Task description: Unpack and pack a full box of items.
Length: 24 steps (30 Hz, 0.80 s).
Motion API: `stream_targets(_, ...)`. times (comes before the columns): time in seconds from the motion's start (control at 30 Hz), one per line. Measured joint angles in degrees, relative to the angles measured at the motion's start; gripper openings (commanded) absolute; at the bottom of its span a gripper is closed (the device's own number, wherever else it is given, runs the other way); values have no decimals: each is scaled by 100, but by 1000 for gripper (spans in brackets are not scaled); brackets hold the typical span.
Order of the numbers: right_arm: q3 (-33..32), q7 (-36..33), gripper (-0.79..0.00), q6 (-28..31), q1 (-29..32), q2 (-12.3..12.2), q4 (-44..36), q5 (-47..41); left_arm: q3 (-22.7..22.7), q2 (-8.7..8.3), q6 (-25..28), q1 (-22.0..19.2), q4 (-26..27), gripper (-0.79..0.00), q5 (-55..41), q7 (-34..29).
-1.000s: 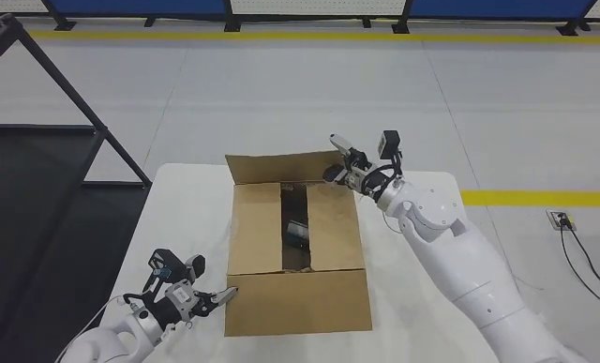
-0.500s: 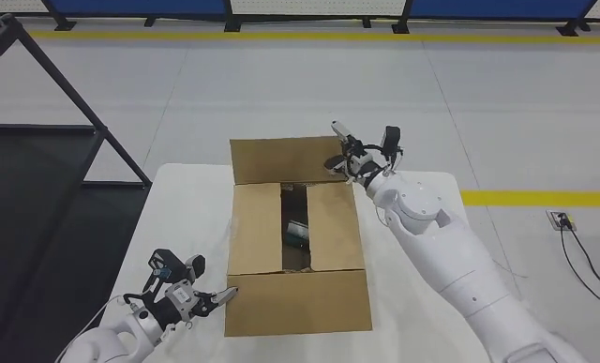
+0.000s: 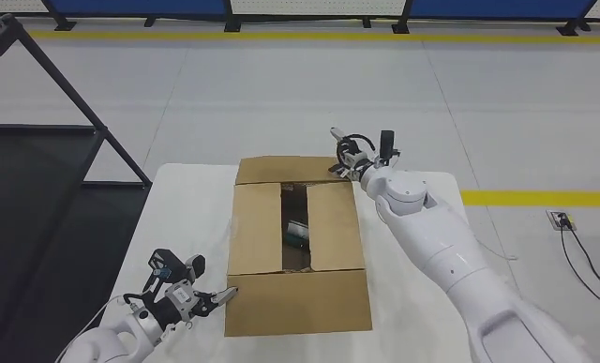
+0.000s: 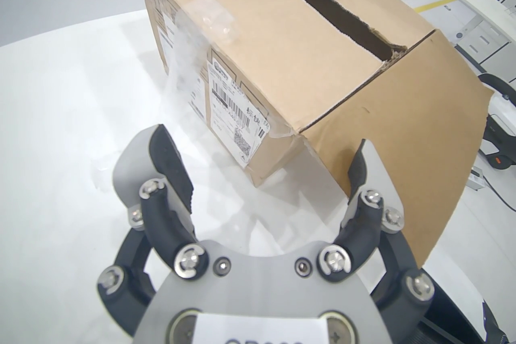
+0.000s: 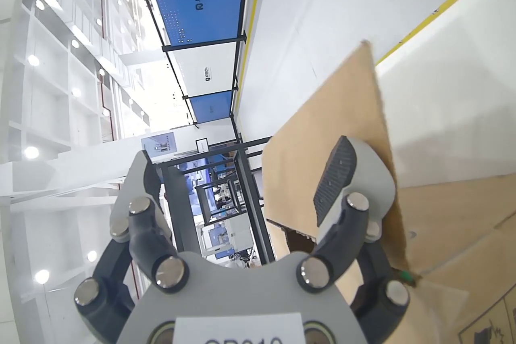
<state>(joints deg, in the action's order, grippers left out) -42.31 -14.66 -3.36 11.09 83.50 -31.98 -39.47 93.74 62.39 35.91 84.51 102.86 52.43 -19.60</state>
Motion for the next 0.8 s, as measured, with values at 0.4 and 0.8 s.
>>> stream_targets(0.4,-107,-173,0,173,-116,240,655,30,-49,-3,-49,26,15,0,178,78)
stream_targets(0.8,-277,-180,0,240,-143,355,915,177,-189,-12,-299,38,-98,0,664,421)
